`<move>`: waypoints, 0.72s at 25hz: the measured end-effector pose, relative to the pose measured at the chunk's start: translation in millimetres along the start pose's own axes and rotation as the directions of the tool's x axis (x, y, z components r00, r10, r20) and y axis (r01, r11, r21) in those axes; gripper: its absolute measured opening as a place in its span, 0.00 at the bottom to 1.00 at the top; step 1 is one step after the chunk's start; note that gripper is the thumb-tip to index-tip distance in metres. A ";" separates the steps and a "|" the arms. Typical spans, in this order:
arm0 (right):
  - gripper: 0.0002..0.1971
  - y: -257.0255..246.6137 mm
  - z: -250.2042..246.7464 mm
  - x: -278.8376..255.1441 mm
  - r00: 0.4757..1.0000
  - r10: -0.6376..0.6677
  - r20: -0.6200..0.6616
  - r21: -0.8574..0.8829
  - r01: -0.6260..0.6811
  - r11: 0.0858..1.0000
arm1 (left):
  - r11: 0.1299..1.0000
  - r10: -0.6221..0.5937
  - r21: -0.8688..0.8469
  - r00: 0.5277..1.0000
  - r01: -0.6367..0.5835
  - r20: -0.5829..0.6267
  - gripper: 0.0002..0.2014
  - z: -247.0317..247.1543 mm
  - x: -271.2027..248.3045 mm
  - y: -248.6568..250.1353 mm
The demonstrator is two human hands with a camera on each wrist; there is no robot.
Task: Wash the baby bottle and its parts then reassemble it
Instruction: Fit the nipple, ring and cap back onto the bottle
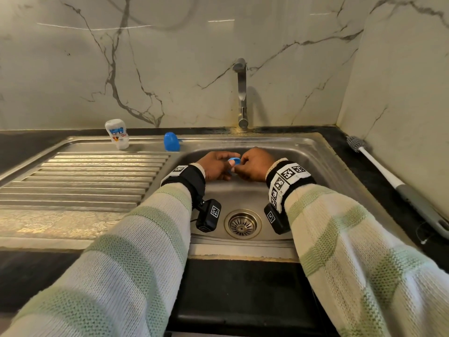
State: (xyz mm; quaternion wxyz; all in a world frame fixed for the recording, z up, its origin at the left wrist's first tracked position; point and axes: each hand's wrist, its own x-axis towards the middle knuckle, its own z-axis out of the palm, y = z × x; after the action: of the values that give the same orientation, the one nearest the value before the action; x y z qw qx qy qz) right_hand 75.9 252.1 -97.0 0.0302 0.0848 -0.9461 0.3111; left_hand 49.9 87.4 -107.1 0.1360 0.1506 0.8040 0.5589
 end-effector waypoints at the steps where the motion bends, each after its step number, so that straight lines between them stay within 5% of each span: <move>1: 0.14 -0.5 -0.1 1.1 0.999 -0.004 -0.031 -0.004 0.004 1.000 | 0.999 -0.004 -0.051 1.000 0.004 -0.003 0.18 0.9 -0.4 1.0; 8: 0.18 -4.6 -8.2 1.7 0.990 0.054 -0.133 -0.115 -0.069 0.991 | 0.986 0.027 -0.165 0.999 -0.020 0.036 0.15 4.4 -7.8 5.6; 13: 0.13 1.0 -3.8 0.8 0.993 0.096 -0.067 0.216 -0.080 0.973 | 0.997 0.061 -0.044 0.998 -0.061 -0.009 0.16 9.7 -6.3 9.8; 18: 0.11 -2.3 -3.2 -4.3 0.997 0.070 -0.039 0.279 -0.056 0.959 | 0.995 0.094 0.051 0.992 -0.090 -0.084 0.14 2.7 0.2 7.5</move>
State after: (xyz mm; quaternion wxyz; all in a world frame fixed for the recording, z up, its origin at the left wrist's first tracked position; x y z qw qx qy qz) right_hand 80.6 252.8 -93.5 0.0309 0.0505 -0.8944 0.4433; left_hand 51.5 92.3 -101.0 0.0716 0.1666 0.8143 0.5514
